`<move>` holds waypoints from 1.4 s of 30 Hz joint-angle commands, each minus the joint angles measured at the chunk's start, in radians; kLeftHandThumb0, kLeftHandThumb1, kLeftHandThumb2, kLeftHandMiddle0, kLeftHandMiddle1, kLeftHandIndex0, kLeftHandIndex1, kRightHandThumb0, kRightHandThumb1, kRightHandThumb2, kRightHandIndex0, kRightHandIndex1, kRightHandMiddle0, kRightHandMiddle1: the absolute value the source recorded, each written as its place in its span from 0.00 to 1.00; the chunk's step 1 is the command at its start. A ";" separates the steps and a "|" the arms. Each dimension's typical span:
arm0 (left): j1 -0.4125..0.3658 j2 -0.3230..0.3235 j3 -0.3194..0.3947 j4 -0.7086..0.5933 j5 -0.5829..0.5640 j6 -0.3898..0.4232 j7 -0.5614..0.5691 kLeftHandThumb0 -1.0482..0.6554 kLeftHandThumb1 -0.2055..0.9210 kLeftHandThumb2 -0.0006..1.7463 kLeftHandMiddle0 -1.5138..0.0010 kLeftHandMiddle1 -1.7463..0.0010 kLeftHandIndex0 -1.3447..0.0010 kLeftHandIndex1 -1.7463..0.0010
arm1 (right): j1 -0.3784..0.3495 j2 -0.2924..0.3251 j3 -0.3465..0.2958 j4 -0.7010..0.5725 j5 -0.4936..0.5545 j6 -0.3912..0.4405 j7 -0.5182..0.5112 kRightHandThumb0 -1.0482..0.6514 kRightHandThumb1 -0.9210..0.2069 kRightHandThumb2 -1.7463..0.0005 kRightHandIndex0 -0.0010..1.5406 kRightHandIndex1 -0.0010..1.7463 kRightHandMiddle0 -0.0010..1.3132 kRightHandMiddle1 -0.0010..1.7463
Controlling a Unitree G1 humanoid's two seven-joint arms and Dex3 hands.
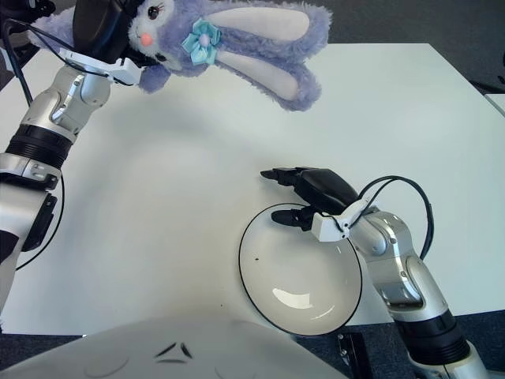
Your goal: Put the doll into the plate.
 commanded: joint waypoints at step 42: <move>0.042 -0.011 0.041 -0.107 -0.017 0.023 -0.052 0.69 0.56 0.54 0.43 0.00 0.50 0.00 | -0.272 0.091 0.169 0.637 -0.196 -0.283 -0.526 0.31 0.00 0.68 0.36 0.01 0.35 0.03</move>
